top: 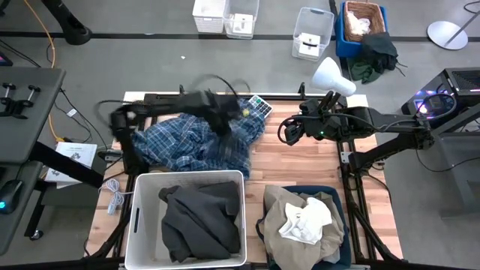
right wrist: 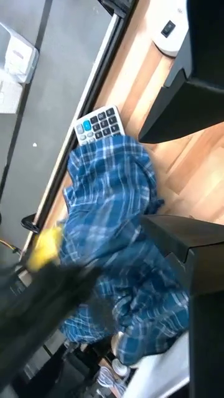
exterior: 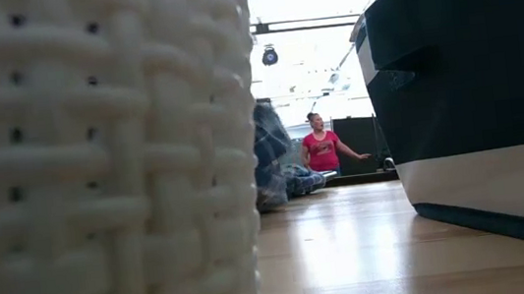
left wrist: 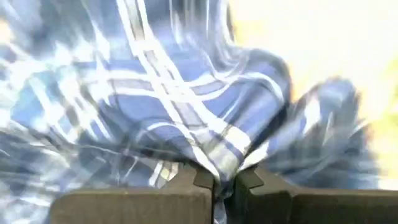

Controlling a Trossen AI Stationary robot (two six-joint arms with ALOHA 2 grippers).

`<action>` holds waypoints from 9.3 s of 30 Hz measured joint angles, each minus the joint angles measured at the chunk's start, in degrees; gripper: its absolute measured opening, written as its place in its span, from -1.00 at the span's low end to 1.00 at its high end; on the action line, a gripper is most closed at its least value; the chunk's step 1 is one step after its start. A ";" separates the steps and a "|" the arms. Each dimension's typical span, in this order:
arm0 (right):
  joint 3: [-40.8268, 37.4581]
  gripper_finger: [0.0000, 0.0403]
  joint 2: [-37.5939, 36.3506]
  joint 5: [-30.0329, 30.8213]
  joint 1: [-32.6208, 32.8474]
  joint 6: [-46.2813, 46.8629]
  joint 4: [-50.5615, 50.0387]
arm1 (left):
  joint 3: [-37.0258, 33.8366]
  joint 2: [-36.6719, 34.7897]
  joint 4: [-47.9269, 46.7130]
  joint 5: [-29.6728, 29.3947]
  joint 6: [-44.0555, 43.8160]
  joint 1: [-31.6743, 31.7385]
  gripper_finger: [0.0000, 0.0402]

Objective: Sort clothes
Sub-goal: Put the blue patterned shirt into the white bin

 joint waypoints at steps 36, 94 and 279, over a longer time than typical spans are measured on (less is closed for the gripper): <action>0.00 -0.03 0.00 0.99 -2.52 1.52 1.07 | 41.62 -21.81 46.01 20.94 -11.22 -40.31 -1.00; 0.02 -0.03 -0.02 -8.39 -2.84 1.02 -1.94 | -15.76 -10.52 14.01 2.52 -14.19 -55.51 -1.00; 0.00 -0.03 5.57 -11.89 -2.45 1.10 -2.95 | -12.55 -24.89 -30.16 -24.35 -106.40 -88.30 -0.99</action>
